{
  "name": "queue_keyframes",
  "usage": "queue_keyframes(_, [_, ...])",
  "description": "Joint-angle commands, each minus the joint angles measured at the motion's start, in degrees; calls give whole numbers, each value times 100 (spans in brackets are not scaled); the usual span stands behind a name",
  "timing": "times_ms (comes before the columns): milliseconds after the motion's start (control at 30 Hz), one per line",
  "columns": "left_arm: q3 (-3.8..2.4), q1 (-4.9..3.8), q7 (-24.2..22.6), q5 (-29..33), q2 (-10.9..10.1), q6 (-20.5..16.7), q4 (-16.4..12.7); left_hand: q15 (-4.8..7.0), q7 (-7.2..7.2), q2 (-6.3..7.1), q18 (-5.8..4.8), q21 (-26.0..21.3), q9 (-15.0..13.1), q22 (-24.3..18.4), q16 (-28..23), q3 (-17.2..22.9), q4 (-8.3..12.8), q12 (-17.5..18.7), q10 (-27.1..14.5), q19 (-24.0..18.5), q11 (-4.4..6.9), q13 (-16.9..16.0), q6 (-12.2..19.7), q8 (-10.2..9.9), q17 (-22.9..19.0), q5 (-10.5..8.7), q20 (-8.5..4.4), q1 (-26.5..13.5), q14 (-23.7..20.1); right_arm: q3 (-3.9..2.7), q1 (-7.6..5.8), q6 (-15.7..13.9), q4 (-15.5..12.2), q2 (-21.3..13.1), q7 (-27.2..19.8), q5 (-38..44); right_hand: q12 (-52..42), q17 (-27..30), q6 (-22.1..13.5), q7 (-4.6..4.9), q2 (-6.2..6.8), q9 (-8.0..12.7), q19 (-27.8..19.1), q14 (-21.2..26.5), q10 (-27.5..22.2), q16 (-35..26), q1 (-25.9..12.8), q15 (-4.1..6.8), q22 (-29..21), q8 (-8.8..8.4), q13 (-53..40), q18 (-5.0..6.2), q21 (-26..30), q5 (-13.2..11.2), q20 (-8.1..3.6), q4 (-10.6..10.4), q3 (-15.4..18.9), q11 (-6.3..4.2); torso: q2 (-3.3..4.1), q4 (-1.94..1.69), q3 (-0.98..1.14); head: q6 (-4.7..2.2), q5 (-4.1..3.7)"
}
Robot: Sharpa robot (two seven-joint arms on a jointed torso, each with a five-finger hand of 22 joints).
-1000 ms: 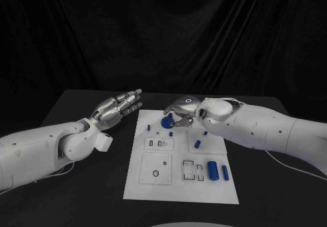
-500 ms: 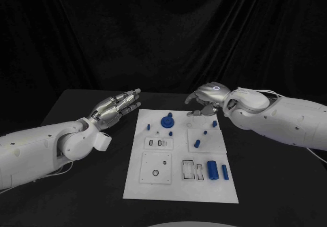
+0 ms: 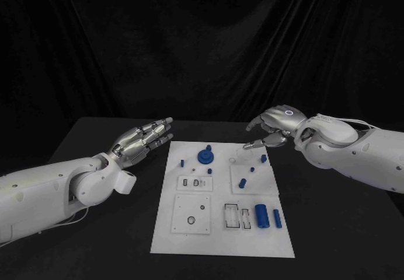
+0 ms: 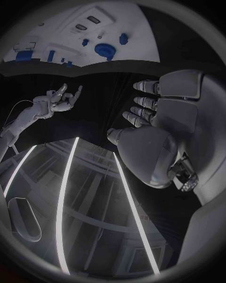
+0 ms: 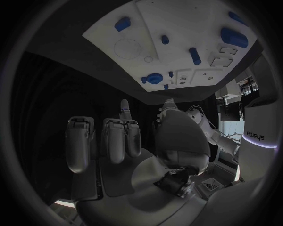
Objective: Assemble the parts on the task board
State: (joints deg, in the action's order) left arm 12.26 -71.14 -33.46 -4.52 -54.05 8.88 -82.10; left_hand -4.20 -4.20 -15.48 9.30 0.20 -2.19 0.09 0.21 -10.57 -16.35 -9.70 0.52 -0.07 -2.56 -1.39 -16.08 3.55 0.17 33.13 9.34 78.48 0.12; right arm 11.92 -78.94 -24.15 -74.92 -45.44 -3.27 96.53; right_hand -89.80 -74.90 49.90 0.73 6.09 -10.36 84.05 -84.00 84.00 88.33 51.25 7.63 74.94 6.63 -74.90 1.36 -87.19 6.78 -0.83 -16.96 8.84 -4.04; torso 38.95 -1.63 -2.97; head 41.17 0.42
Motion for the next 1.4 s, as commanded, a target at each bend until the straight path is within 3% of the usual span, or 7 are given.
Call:
queue_keyframes(33, [-5,16,-66,2,20,88,6,-40,-34,-10,-18,-20,-3,-9,19,42,-6,-38,7,7,-26,-7,-16,23,-1,14,30,51,2,-2,0,-68,-43,-79,401,-33,-20,-1154,68,11,-156,45,479,-534,600,13,476,0,1421,-53,-1510,-72,-49,516,-12,14,-139,13,5,8,21,-71,-47])
queue_keyframes(67, [-5,18,-67,2,22,89,8,-43,-35,-8,-19,-20,-3,-9,21,42,-5,-40,7,7,-29,-8,-18,25,0,14,31,52,3,-2,4,-54,-52,-102,421,-33,-20,-1168,84,10,-327,67,485,-536,600,19,960,-1,1426,-80,-1510,-76,-63,1215,-29,220,-306,13,3,8,22,-93,-60])
queue_keyframes(167, [-5,27,-71,2,31,96,19,-46,-37,-4,-20,-20,-3,-9,22,42,-3,-44,8,7,-32,-8,-15,25,0,14,34,53,3,-1,20,12,-78,-173,470,-34,-20,-1174,180,4,-403,95,490,-537,600,23,1408,3,1429,-99,-1510,-78,-73,1332,-23,315,-357,14,7,-6,16,-150,-121])
queue_keyframes(333, [-5,45,-72,2,39,116,34,-48,-38,-2,-21,-20,-3,-9,24,42,-1,-47,8,7,-35,-9,-15,26,1,15,36,54,4,-1,88,71,-89,-256,463,-53,-20,-1204,199,10,-283,161,499,-543,600,39,1783,2,1436,-188,-1510,-83,-92,795,-22,198,-747,15,-13,-17,-4,-87,-121])
queue_keyframes(567, [-5,66,-71,2,27,129,40,-55,-41,1,-23,-20,-3,-9,24,44,3,-48,9,7,-41,-9,-17,28,1,20,41,59,4,-1,268,227,-121,-356,444,-69,-20,-1186,149,-15,-60,213,489,-539,600,33,1898,17,1430,-259,-1510,-78,-76,466,-31,57,-958,0,-6,-12,-3,-47,-110])
queue_keyframes(900, [-5,84,-60,2,20,153,41,-65,-52,4,-25,-20,-4,-9,26,43,-4,-51,10,7,-52,-9,-27,36,2,-8,51,55,5,0,470,270,-41,-403,378,-72,-20,-1190,81,1,130,252,493,-540,600,36,2054,19,1432,-265,-1510,-80,-83,393,-37,56,-1085,5,8,-13,11,4,-104])
queue_keyframes(1400, [-5,96,-41,2,8,208,35,-67,-56,1,-25,-20,-5,-9,28,45,-6,-54,10,7,-56,-9,-36,41,2,-9,54,54,5,0,580,315,132,-325,387,-73,-20,-1183,150,72,185,216,488,-538,600,33,2332,-19,1430,-208,-1510,-78,-75,592,-8,84,-1199,61,26,-16,5,48,-104])
